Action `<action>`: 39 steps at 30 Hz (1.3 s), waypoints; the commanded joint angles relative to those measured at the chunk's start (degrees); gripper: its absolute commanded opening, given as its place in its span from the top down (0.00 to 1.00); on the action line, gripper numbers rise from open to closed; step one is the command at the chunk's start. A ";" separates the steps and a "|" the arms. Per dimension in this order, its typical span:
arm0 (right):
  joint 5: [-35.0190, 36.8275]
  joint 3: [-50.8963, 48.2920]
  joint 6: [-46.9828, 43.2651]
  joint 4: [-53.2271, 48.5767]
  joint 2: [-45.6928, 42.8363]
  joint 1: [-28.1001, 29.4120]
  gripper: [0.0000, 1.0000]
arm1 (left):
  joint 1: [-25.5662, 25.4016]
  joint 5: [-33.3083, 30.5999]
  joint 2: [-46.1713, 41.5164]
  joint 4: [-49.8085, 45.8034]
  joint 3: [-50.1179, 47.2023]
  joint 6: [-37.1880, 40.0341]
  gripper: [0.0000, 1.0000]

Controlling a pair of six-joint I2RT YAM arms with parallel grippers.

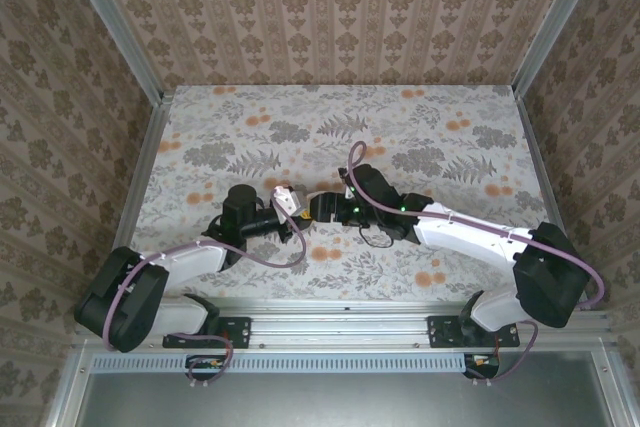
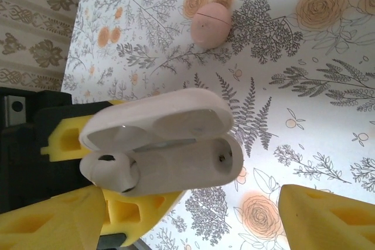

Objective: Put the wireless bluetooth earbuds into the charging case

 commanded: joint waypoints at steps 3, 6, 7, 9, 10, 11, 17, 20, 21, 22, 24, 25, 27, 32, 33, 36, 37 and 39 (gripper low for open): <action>1.47 -1.85 0.19 -2.07 -1.62 -0.35 0.22 | 0.56 0.21 -1.69 0.50 1.57 -0.58 0.99; 1.51 -2.48 0.26 -0.42 -4.09 -0.85 0.22 | 0.56 0.14 -1.84 0.34 1.57 -0.58 0.99; 1.34 -2.29 -0.18 0.08 -4.47 -0.78 0.23 | 0.51 0.16 -1.87 0.26 1.57 -0.54 0.99; 0.99 -2.48 -1.31 0.79 -5.42 -0.78 0.25 | 0.56 0.20 -1.86 0.24 1.57 -0.56 0.99; 0.61 -2.57 -2.27 1.11 -6.03 -0.87 0.26 | 0.56 0.17 -1.93 0.24 1.57 -0.51 0.99; 0.23 -2.66 -3.71 1.35 -6.69 -0.85 0.28 | 0.56 0.21 -1.95 0.24 1.53 -0.56 0.99; -4.29 -3.95 -20.38 3.27 -11.37 -1.91 0.40 | 0.56 1.80 -2.04 0.48 1.58 -1.09 0.99; -8.23 -6.72 -29.73 7.40 -13.53 -3.89 0.44 | 0.56 3.84 -2.05 0.39 1.84 -1.61 0.99; -10.32 -7.97 -32.71 9.38 -14.21 -4.83 0.46 | 0.55 4.43 -1.99 0.33 1.92 -1.80 0.99; -12.31 -8.71 -35.16 11.55 -14.60 -5.61 0.47 | 0.49 5.05 -2.11 0.11 2.09 -1.96 0.99; -16.16 -11.15 -39.62 16.41 -15.15 -7.08 0.48 | 0.43 5.92 -2.20 -0.29 2.43 -2.12 0.99; -18.25 -12.26 -42.31 18.77 -15.24 -7.79 0.49 | 0.46 6.24 -2.22 -0.38 2.53 -2.28 0.99; -21.49 -13.82 -48.27 21.78 -14.93 -8.81 0.51 | 0.41 6.75 -2.22 -0.42 2.70 -2.26 0.99; -29.31 -13.67 -62.70 22.91 -11.65 -9.81 0.52 | 0.39 7.43 -1.97 -0.40 3.07 -2.31 0.99; -31.26 -14.50 -66.15 24.88 -11.11 -9.72 0.52 | 0.39 7.45 -1.95 -0.38 3.02 -2.30 0.99; -32.68 -15.27 -69.91 28.05 -9.13 -9.72 0.54 | 0.38 7.50 -1.98 -0.29 2.98 -2.07 0.99; -32.89 -14.12 -70.27 27.03 -8.02 -9.72 0.54 | 0.39 7.41 -1.95 -0.20 2.91 -1.97 0.99; -33.54 -12.30 -70.73 25.46 -6.11 -9.72 0.56 | 0.39 7.39 -2.03 -0.15 2.89 -1.90 0.99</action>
